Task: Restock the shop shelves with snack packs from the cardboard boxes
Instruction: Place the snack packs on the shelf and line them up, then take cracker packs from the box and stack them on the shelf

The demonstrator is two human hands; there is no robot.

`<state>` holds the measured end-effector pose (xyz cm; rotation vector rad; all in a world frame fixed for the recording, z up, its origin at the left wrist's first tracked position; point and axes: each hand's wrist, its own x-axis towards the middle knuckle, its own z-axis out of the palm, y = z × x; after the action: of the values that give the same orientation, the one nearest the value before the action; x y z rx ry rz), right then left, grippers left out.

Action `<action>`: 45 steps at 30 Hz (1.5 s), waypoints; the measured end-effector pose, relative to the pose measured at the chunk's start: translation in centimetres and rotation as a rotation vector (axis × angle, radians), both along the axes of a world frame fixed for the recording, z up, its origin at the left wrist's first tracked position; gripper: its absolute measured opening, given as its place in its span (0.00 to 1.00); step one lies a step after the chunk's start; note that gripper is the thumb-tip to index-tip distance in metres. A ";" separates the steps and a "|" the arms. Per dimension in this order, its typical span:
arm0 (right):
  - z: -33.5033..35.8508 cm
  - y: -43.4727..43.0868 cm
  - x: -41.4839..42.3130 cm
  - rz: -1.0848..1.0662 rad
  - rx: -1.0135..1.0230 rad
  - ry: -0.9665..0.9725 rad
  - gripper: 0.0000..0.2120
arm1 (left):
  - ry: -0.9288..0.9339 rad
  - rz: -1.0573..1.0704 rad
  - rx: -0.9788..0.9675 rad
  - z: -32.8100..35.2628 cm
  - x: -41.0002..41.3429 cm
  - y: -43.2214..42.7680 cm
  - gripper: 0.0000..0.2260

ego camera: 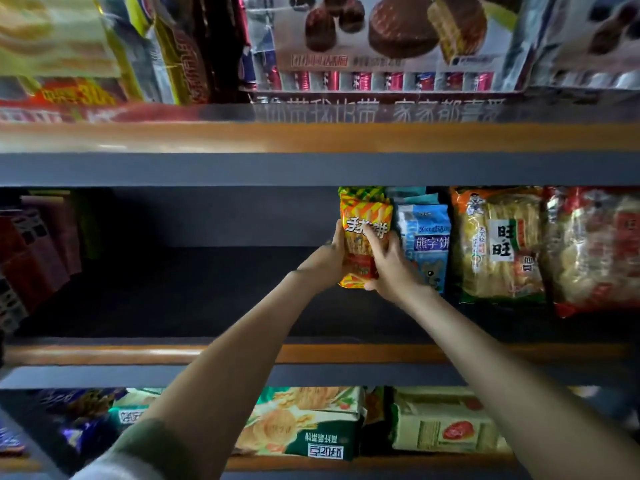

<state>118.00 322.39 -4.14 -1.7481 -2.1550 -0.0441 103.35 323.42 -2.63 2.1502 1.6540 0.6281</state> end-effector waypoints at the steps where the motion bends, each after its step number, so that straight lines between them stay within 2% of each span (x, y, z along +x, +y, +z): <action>1: 0.2 0.3 -0.2 -0.027 -0.002 -0.008 0.51 | 0.069 0.053 0.084 -0.5 0.4 0.4 0.30; 3: 0.2 1.1 -1.0 -0.091 0.007 -0.015 0.47 | 0.229 0.167 0.251 -1.4 1.0 1.2 0.37; 5: 0.1 1.4 -1.5 -0.146 0.026 -0.018 0.45 | 0.299 0.178 0.278 -1.8 1.6 1.3 0.39; 7: 0.0 1.7 -1.6 -0.177 0.006 -0.006 0.45 | 0.279 0.122 0.248 -2.1 2.2 1.7 0.41; 11: 0.8 0.6 -2.0 -0.154 -0.113 0.081 0.47 | 0.127 0.078 0.182 -2.3 2.6 1.7 0.43; 14: 1.1 -1.6 -2.0 -0.081 -0.130 0.098 0.41 | 0.039 0.062 0.107 -2.3 2.2 0.8 0.41; 18: -0.7 -5.4 -0.9 0.091 -0.036 0.180 0.30 | 0.045 0.160 0.028 -2.2 2.1 -3.3 0.35; 21: -2.2 -8.3 0.4 0.179 0.024 0.280 0.24 | 0.068 0.212 0.130 -3.0 2.4 -8.3 0.19; 22: -2.7 -9.5 0.8 0.186 0.031 0.311 0.22 | 0.073 0.231 0.194 -3.8 2.6 -10.0 0.17; 26: -5.8 -14.8 1.6 0.304 0.197 0.402 0.20 | -0.077 0.253 0.507 -7.9 4.2 -17.0 0.20; 28: -8.3 -17.5 1.9 0.422 0.197 0.461 0.21 | -0.143 0.303 0.549 -10.6 5.1 -20.1 0.19; 31: -13.5 -20.1 3.0 0.566 0.040 0.496 0.21 | -0.208 0.403 0.433 -16.0 6.0 -24.2 0.15; 34: -21.6 -21.5 4.5 0.598 -0.203 0.436 0.21 | -0.202 0.512 0.186 -24.2 6.3 -28.2 0.12; 39: -37.5 -25.0 7.0 0.349 -0.725 0.233 0.24 | -0.199 0.613 -0.335 -38.8 6.0 -36.4 0.19; 45: -54.6 -30.2 8.5 0.161 -1.142 -0.056 0.29 | -0.123 0.636 -0.726 -54.1 6.5 -42.6 0.21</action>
<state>126.51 292.24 -58.72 -2.0218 -2.5343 1.4356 109.85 280.86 -56.74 1.0634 2.0746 0.2334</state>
